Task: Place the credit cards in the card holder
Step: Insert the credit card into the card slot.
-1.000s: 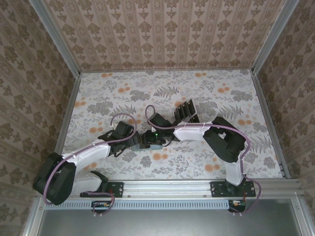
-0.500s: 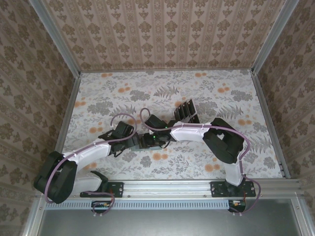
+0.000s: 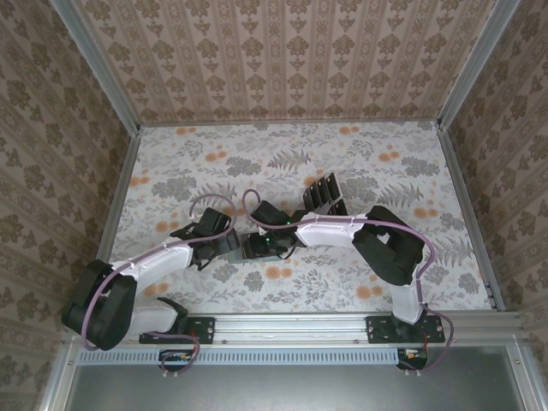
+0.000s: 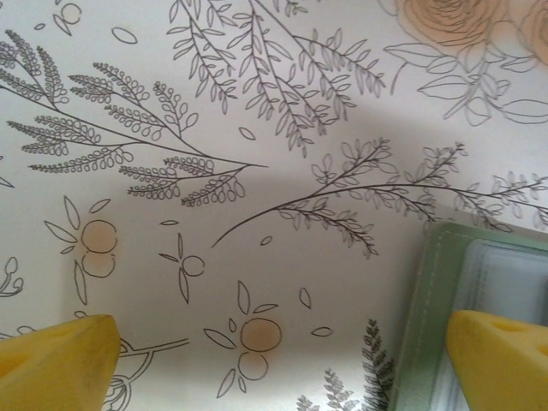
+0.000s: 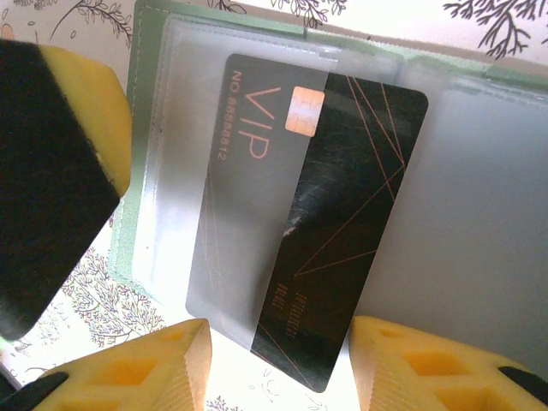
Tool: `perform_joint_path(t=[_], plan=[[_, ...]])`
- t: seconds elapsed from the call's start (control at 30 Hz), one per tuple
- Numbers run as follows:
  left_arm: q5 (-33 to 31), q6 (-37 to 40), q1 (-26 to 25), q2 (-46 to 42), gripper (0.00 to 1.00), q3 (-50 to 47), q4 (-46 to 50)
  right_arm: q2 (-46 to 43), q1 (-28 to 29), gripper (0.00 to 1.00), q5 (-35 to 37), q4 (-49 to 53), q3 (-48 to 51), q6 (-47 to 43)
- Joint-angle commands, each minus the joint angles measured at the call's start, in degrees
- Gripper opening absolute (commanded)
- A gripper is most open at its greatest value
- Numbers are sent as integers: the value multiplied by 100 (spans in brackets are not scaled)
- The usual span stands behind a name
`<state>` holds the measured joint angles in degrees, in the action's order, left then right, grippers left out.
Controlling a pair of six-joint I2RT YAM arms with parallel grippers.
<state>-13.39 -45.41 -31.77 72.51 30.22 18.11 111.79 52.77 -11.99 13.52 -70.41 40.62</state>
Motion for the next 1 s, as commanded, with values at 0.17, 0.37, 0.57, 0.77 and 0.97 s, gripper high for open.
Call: perform_joint_path(t=[0.17,0.37,0.57,0.77,0.97], plan=[[-65,-76,35,185,99,-66,108,142,23,47,-80,47,-228,-41],[-14,-161,22,199,99,-195,-2,258,54,47,-197,69,-416,-36],[32,-179,22,195,99,-253,-69,429,127,46,-252,133,-643,-37],[62,-172,22,178,100,-288,-89,454,138,46,-254,157,-719,-37],[-11,-120,30,-145,100,-201,114,-11,37,47,-12,124,-477,-37]])
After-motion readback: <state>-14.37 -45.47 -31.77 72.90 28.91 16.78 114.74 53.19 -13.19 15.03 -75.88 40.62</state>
